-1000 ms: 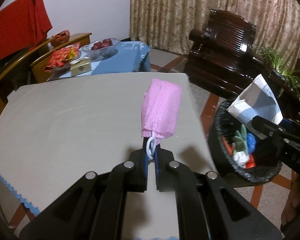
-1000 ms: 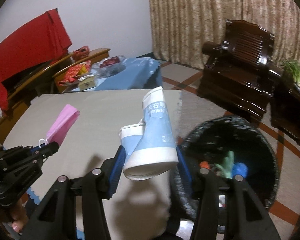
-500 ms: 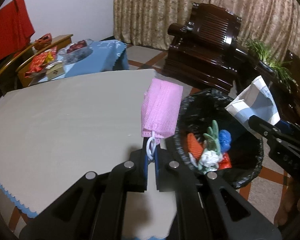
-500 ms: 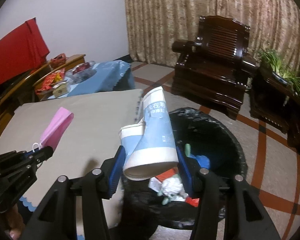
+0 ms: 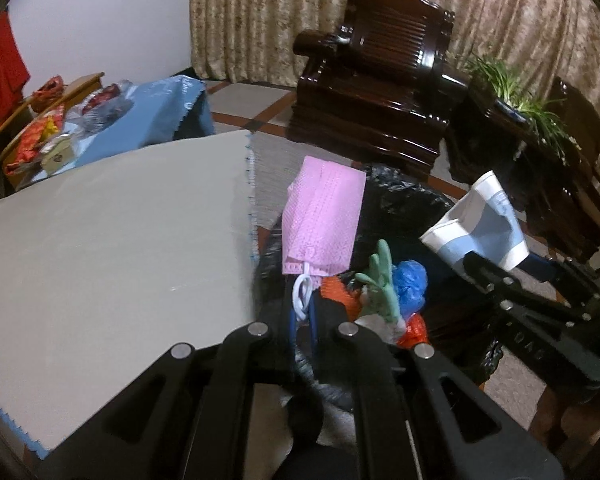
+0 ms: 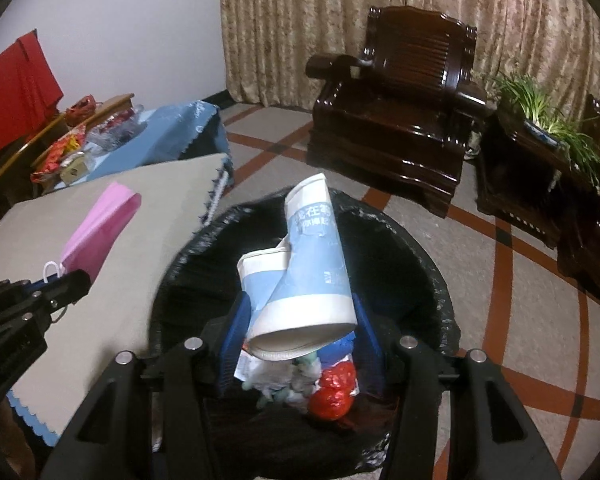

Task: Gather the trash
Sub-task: 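Open both grippers to drop the mask and cup into the bin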

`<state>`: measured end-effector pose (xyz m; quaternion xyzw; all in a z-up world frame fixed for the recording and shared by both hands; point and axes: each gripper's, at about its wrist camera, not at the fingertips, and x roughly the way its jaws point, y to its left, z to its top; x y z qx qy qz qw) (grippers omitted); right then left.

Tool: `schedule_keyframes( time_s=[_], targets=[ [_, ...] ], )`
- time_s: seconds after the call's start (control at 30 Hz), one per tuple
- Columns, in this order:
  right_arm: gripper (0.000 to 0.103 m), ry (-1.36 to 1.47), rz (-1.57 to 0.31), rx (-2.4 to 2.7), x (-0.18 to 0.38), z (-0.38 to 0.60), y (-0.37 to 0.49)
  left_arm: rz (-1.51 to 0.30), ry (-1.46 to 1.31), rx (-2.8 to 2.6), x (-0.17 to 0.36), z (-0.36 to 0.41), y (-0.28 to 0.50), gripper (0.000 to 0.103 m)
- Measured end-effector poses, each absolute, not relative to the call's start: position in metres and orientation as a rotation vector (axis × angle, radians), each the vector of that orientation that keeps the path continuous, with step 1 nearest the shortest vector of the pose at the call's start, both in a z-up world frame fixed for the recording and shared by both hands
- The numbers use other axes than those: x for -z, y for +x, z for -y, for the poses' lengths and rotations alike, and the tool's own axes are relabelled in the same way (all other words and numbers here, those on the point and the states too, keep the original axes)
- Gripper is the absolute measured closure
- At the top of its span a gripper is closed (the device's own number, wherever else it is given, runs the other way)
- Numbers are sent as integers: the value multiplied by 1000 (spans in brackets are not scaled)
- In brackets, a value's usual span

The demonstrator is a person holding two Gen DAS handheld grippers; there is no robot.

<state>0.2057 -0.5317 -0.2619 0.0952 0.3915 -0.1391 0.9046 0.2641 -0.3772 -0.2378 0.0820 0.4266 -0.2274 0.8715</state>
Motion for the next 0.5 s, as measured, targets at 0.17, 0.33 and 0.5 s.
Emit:
schedule_keyframes(
  time_s=[0.17,0.33,0.5],
  targets=[
    [52,219,-833,304,279,551,214,-917,185,513,259,407,275,98],
    [47,234,-880,315,301,567,218,-958,194,563,281,422,285,85],
    [47,263,-909,336,314,571,205,-950,225,553,295,422,285,59]
  ],
)
